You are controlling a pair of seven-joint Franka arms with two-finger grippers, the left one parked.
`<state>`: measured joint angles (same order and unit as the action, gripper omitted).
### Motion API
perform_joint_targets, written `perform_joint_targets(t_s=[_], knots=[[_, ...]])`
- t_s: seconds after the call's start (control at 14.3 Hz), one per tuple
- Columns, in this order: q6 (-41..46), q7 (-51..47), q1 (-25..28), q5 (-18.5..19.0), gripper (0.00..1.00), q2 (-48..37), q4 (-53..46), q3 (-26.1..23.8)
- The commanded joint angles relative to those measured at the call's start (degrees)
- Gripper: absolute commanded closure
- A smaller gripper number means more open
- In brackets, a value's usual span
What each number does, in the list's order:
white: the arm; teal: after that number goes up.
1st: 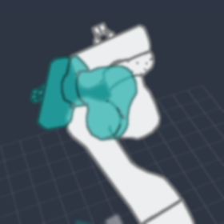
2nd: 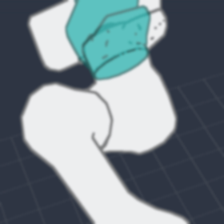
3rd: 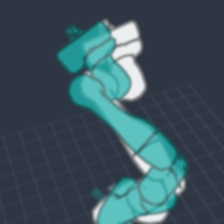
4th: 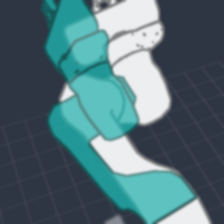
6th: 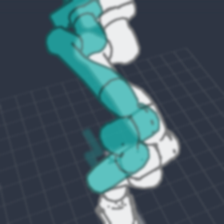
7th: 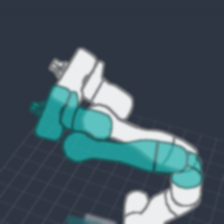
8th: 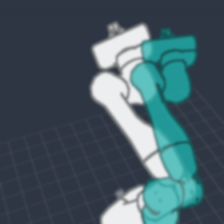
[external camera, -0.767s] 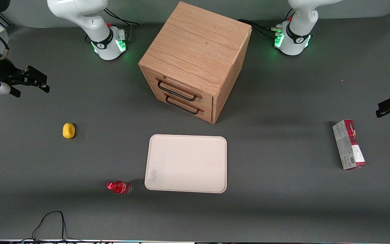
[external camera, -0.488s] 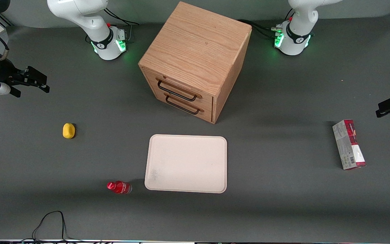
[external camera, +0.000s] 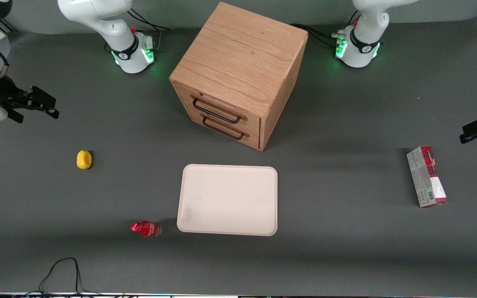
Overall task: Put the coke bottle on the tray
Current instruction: 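Move the right gripper out from its rest pose toward the table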
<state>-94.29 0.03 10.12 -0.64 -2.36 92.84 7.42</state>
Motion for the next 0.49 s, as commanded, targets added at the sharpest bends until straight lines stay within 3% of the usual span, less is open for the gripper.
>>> perform_joint_targets(t_s=[0.0,0.21,0.42], knots=[[2.1,-3.5,-6.6,-2.3,0.0,13.2,-16.9,-7.9],[2.9,-4.3,-8.3,-1.7,0.0,22.3,-27.3,-11.9],[-0.7,-6.4,-7.8,-0.4,0.0,30.0,-30.4,-15.5]])
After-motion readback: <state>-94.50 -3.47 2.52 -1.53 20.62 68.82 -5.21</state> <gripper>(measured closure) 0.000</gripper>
